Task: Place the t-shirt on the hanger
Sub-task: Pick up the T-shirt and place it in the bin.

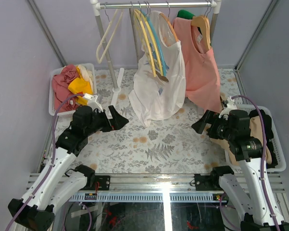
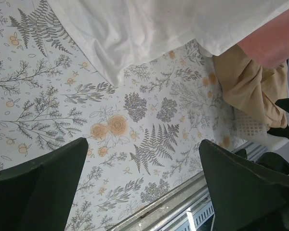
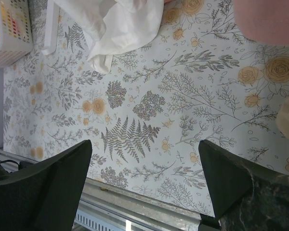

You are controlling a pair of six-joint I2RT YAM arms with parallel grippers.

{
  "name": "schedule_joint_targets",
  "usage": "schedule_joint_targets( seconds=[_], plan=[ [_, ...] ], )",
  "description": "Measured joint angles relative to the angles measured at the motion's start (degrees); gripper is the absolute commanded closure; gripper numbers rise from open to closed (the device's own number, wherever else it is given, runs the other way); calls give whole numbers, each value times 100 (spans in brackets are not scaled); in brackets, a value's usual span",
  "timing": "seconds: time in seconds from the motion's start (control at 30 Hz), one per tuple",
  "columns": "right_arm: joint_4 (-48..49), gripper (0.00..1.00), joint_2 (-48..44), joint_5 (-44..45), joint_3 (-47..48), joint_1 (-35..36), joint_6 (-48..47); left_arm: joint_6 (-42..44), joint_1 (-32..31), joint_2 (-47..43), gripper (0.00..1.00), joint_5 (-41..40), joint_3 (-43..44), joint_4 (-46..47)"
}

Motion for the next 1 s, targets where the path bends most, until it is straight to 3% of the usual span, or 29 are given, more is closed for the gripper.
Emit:
schedule_joint_targets(
  seconds=[0.67, 1.0],
  plan=[
    [-55, 0, -20, -24, 68, 0, 0, 7, 0, -111, 0, -7, 17, -11],
    [-463, 0, 63, 39, 1163, 0, -39, 125, 0, -103, 0, -46, 1043, -166]
  ],
)
